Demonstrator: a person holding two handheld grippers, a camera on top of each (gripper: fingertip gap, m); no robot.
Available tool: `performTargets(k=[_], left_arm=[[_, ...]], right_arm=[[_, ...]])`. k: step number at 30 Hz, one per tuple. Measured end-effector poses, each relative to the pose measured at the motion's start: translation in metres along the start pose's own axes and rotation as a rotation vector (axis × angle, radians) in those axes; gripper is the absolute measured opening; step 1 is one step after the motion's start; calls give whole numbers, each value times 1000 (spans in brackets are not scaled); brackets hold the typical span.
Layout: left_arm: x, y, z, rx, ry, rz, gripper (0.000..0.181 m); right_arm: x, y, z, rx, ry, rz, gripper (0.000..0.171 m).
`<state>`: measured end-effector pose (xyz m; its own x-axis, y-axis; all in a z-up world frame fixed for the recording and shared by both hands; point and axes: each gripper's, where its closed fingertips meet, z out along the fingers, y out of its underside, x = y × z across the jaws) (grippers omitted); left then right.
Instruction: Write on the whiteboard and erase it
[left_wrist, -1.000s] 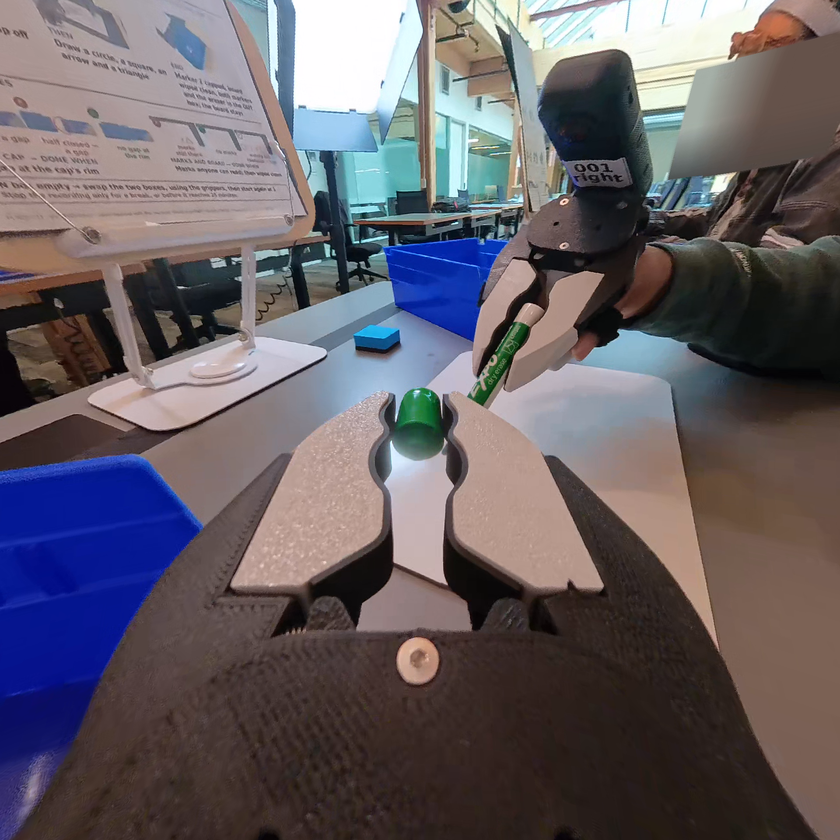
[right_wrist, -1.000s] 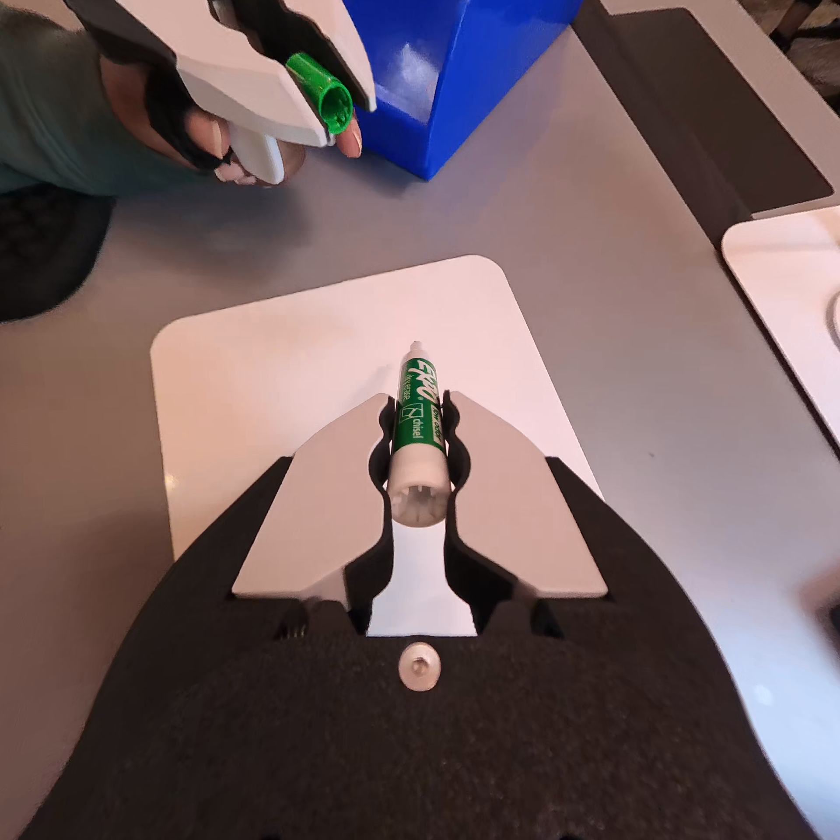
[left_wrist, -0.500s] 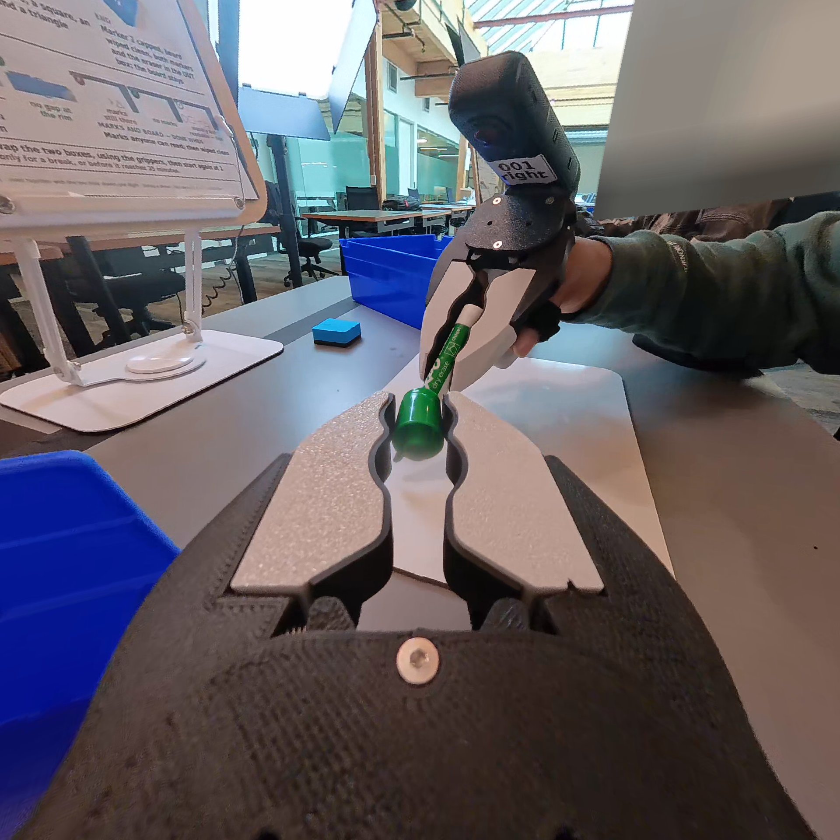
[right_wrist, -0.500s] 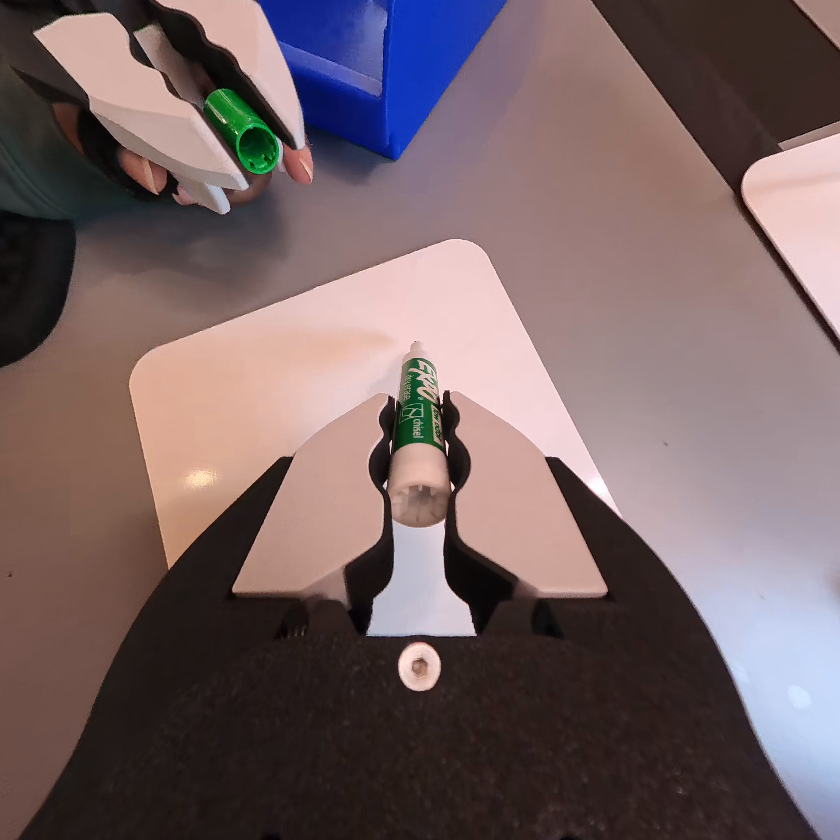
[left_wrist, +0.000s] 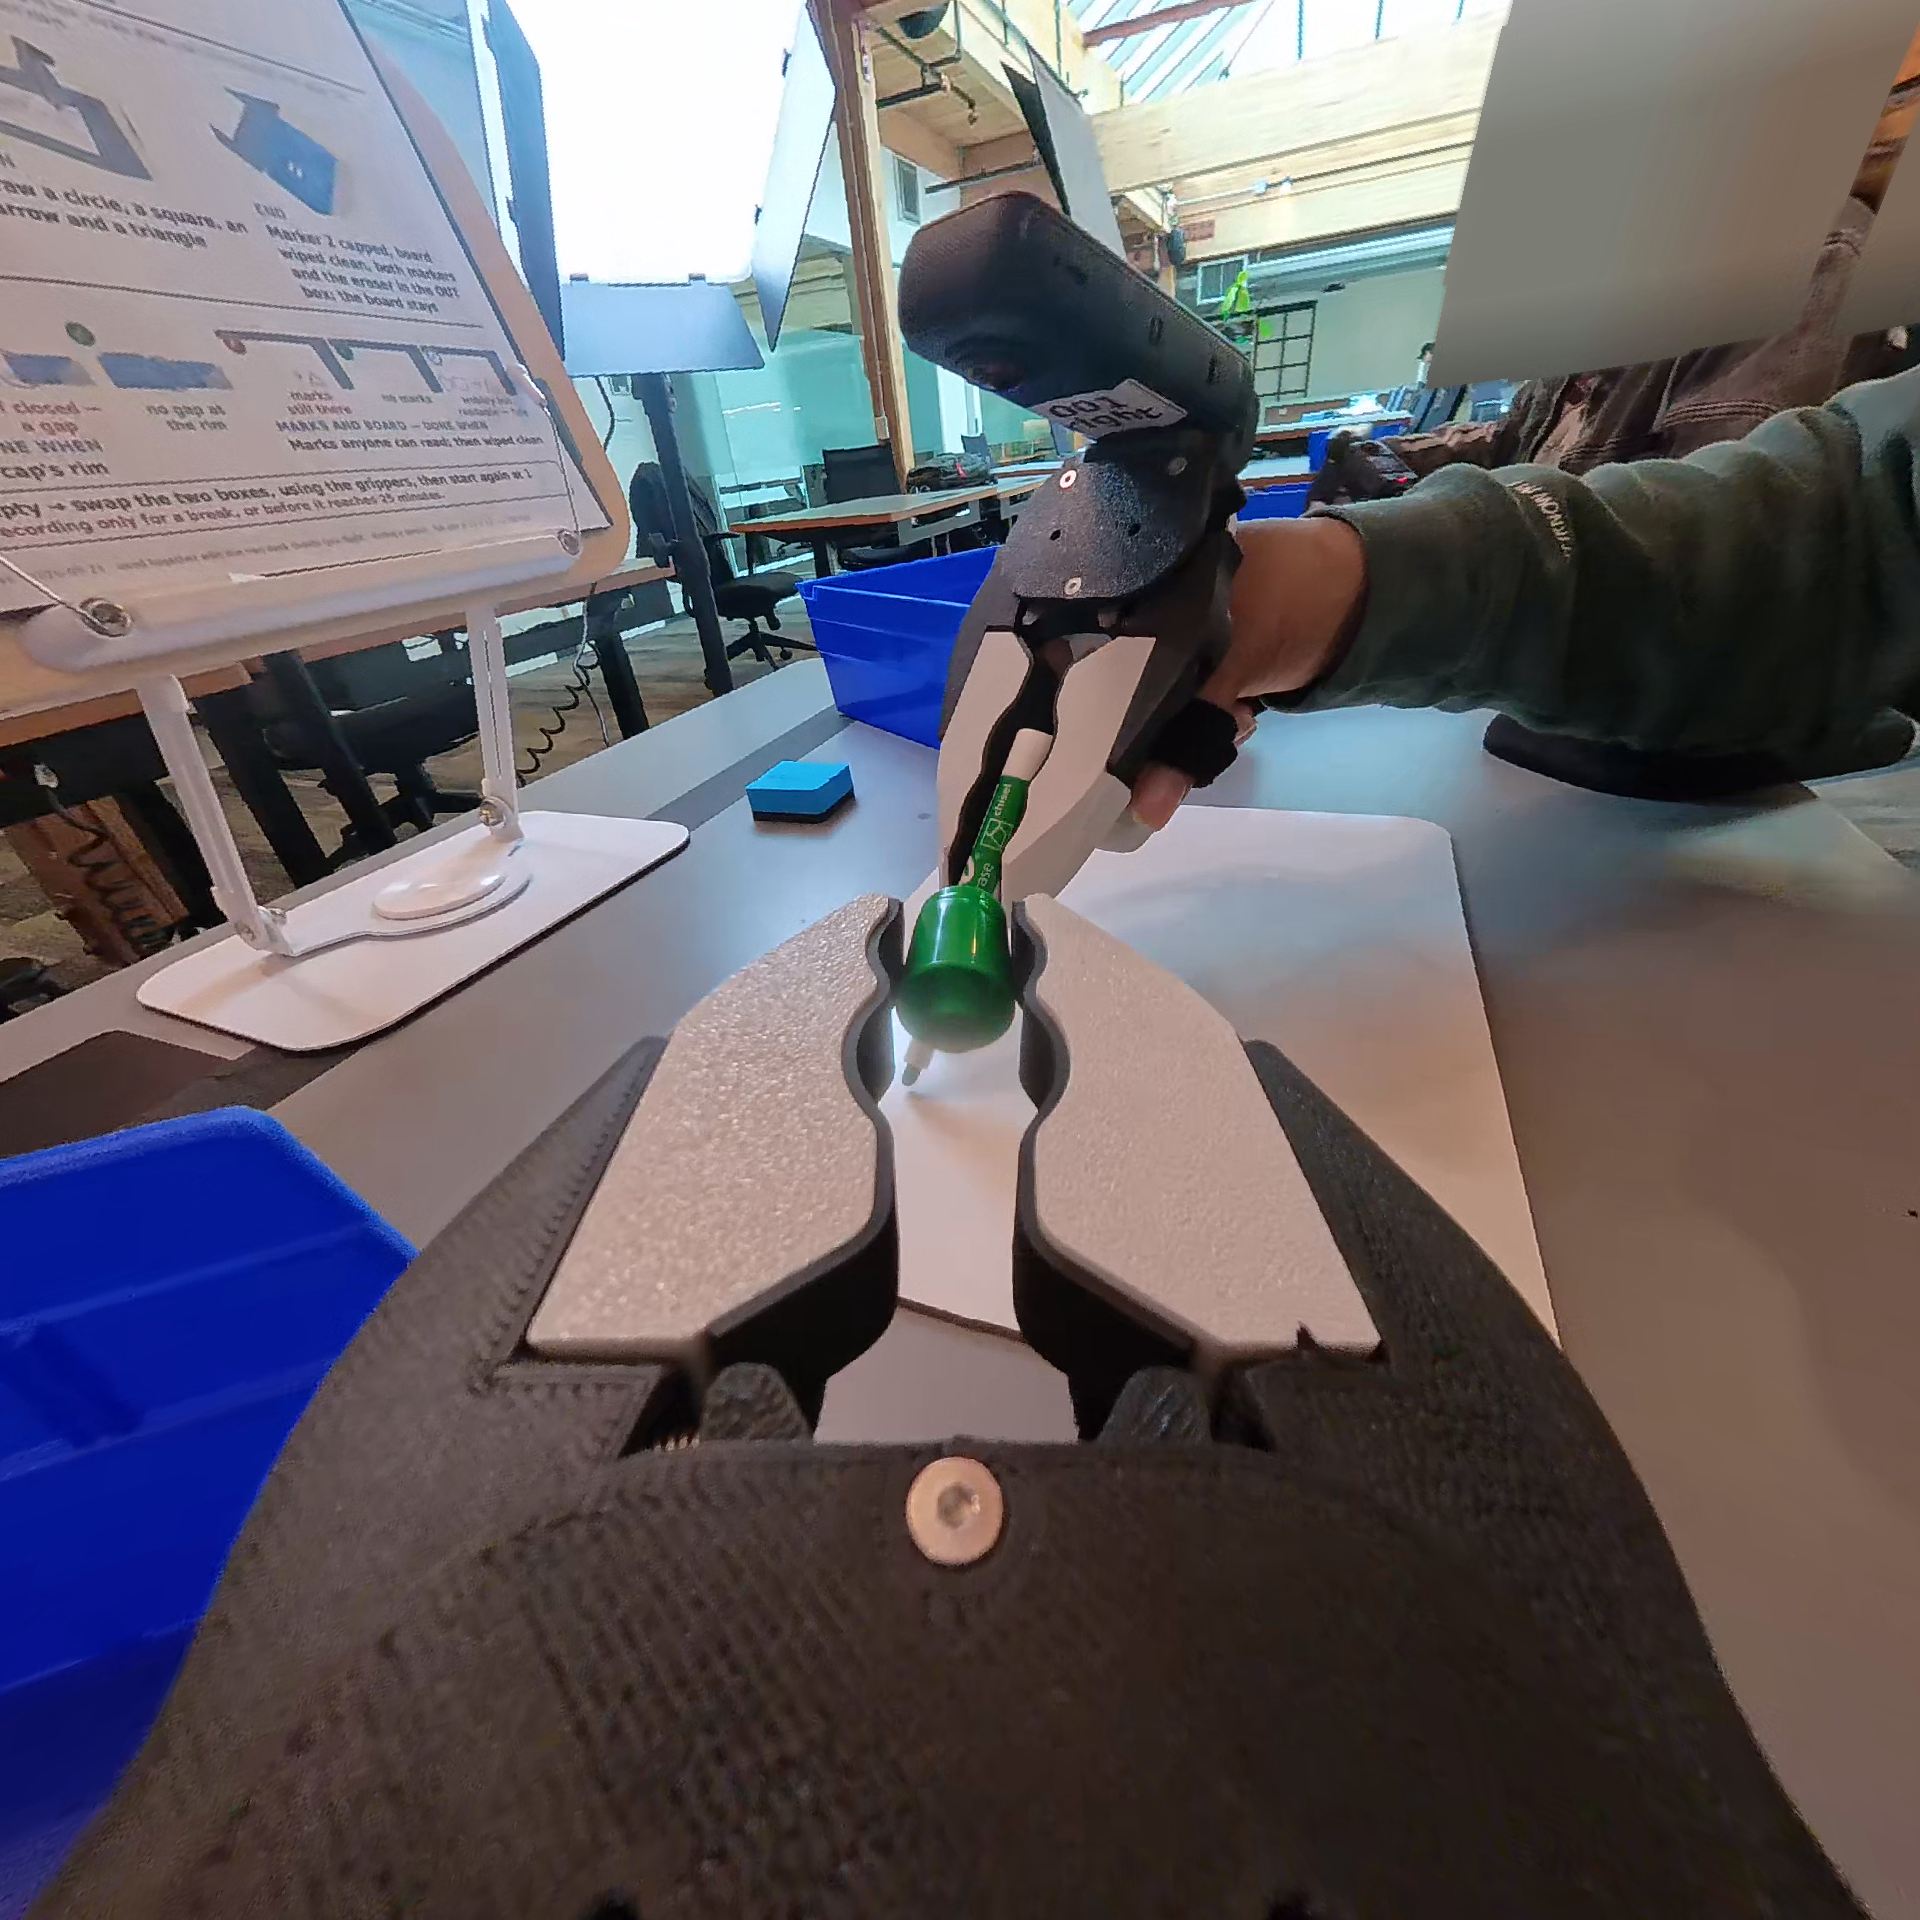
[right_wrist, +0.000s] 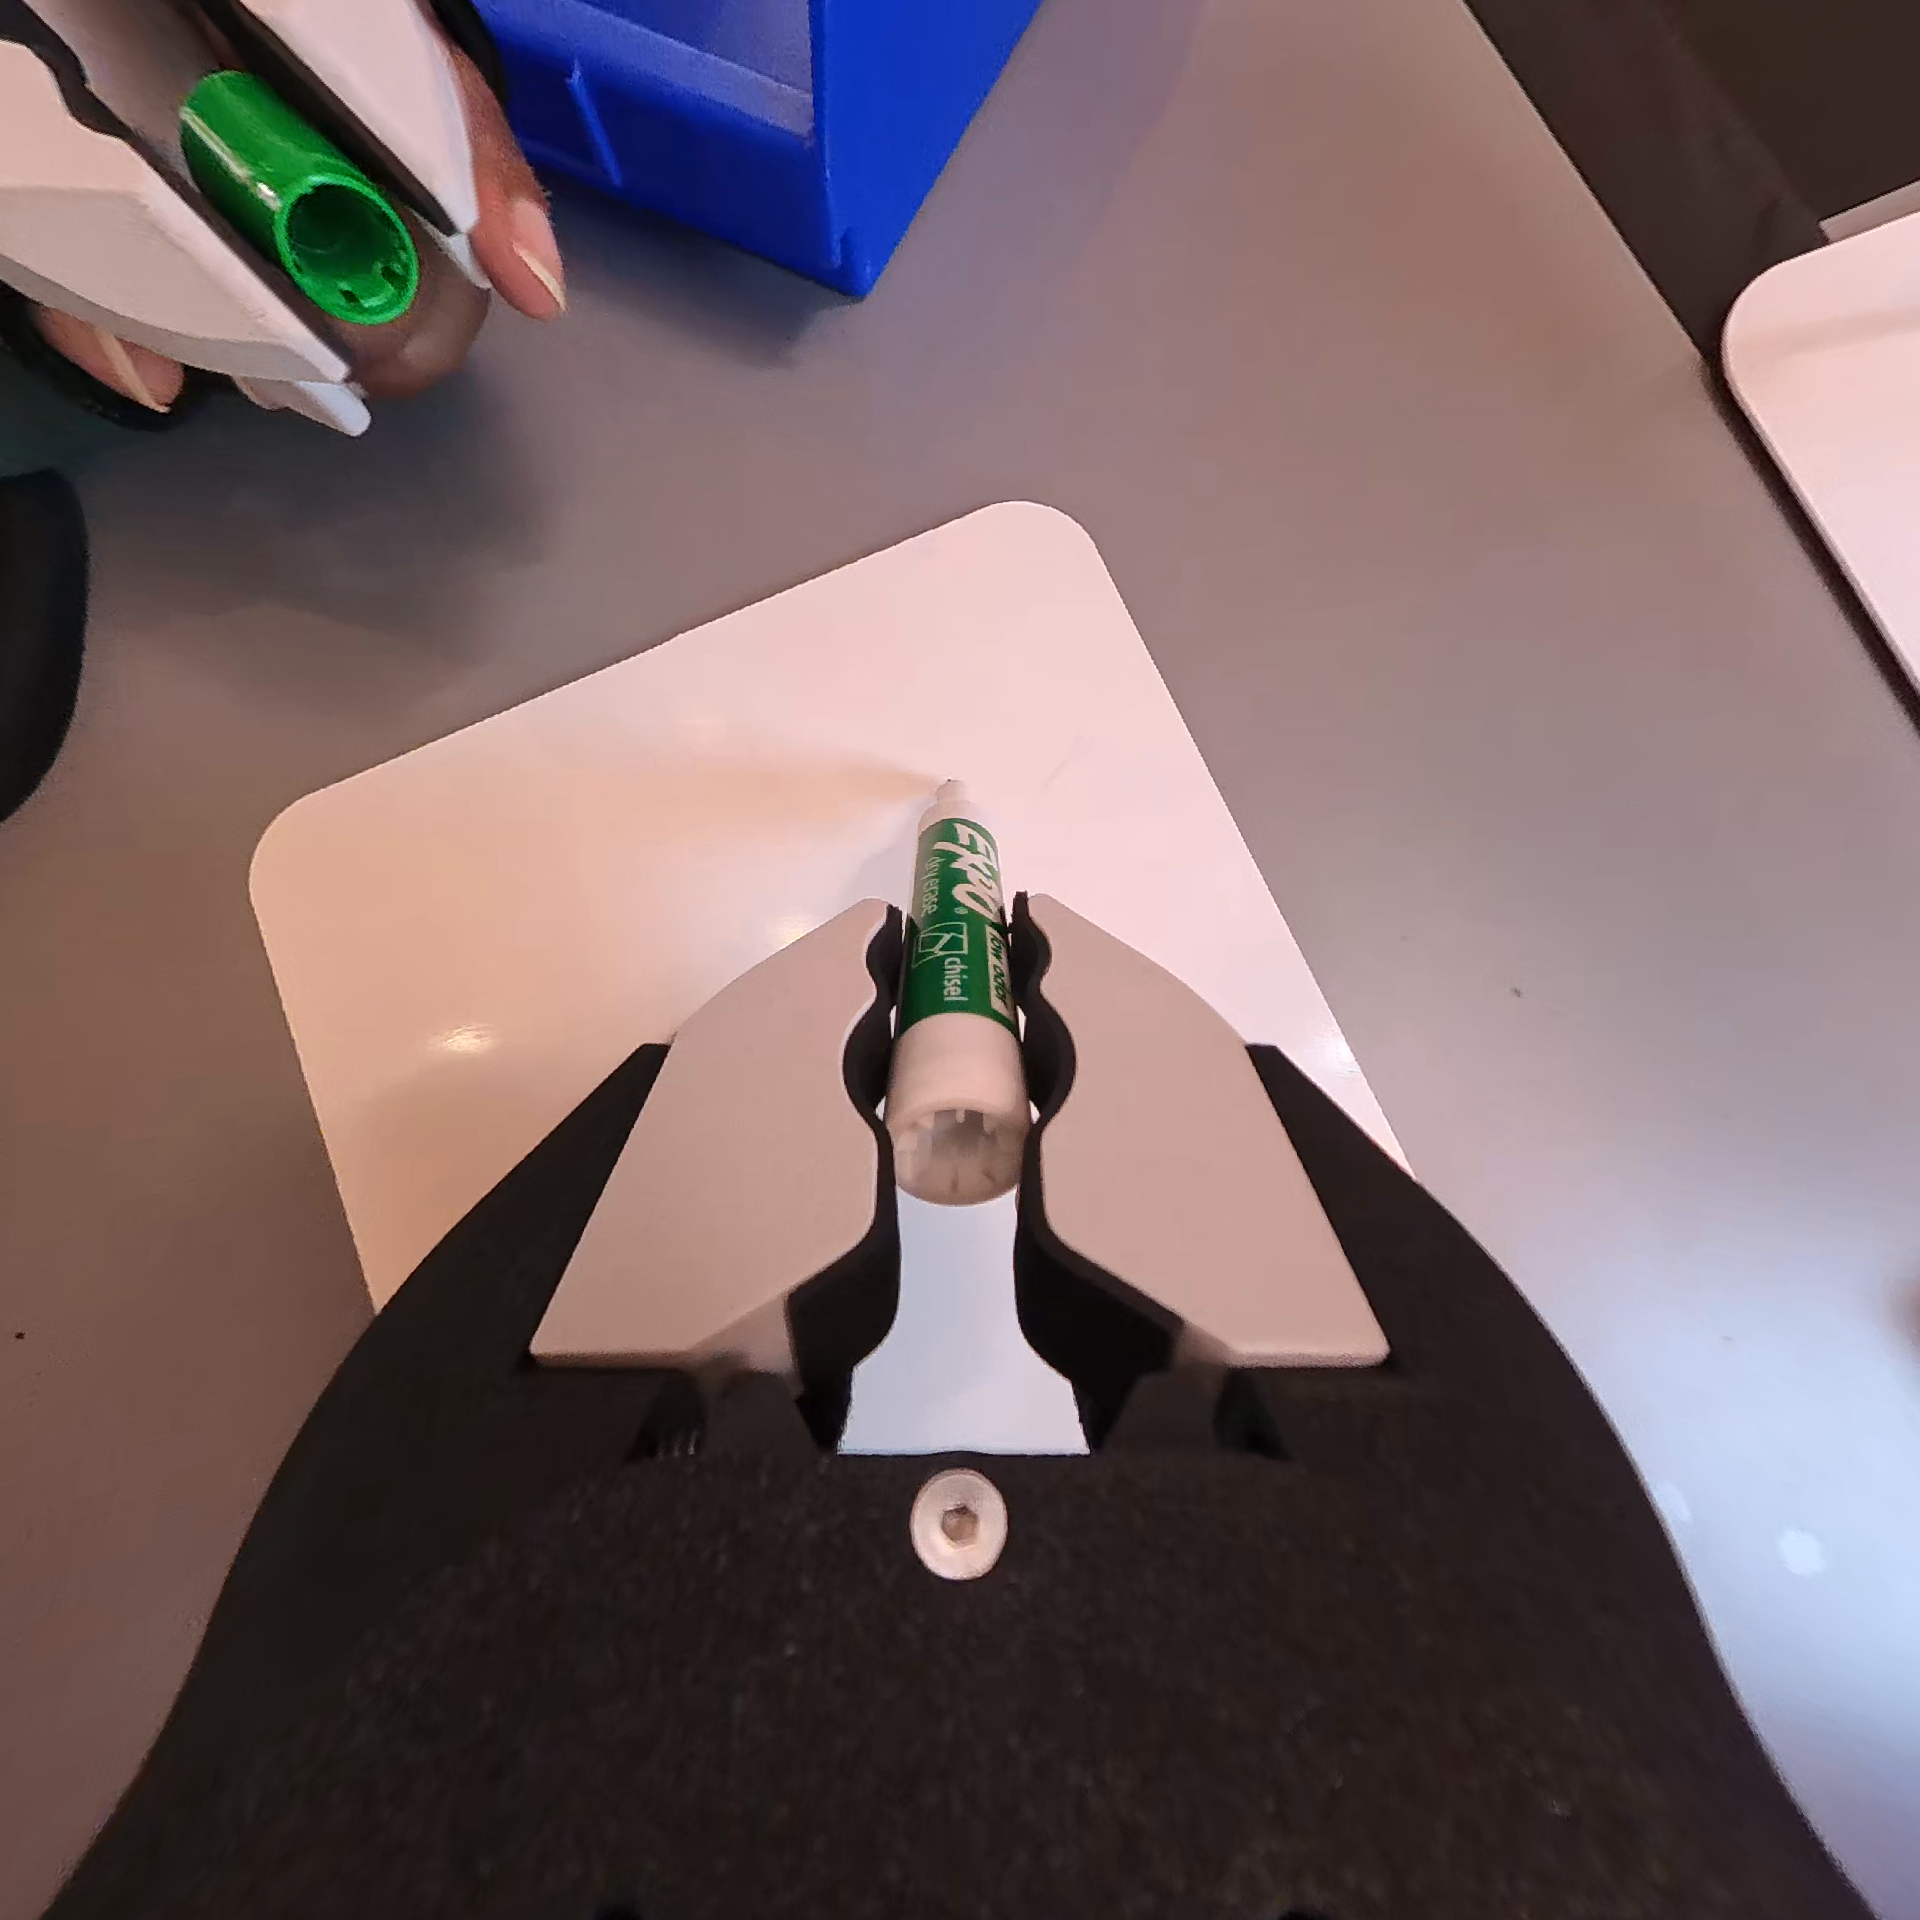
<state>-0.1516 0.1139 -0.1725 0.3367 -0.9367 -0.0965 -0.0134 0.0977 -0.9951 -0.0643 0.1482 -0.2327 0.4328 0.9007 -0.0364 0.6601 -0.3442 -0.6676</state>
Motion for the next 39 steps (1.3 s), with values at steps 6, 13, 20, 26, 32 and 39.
performTargets(k=[6, 13, 20, 26, 32, 39], left_arm=[[2, 1, 1, -4, 10, 1, 19], [3, 1, 1, -5, 16, -4, 19], [3, 1, 1, -6, 21, -7, 19], [4, 1, 1, -6, 23, -8, 19], [3, 0, 1, -4, 22, -13, 19], [3, 1, 1, -7, 25, -12, 20]], right_arm=[[4, 1, 3, -15, 0, 8, 20], [4, -2, 9, -27, -6, 1, 20], [-2, -10, 18, -26, -26, -16, 20], [-13, -17, 25, -27, -56, -42, 20], [-31, -18, 27, -31, -99, -73, 20], [-53, -10, 20, -46, -136, -111, 20]])
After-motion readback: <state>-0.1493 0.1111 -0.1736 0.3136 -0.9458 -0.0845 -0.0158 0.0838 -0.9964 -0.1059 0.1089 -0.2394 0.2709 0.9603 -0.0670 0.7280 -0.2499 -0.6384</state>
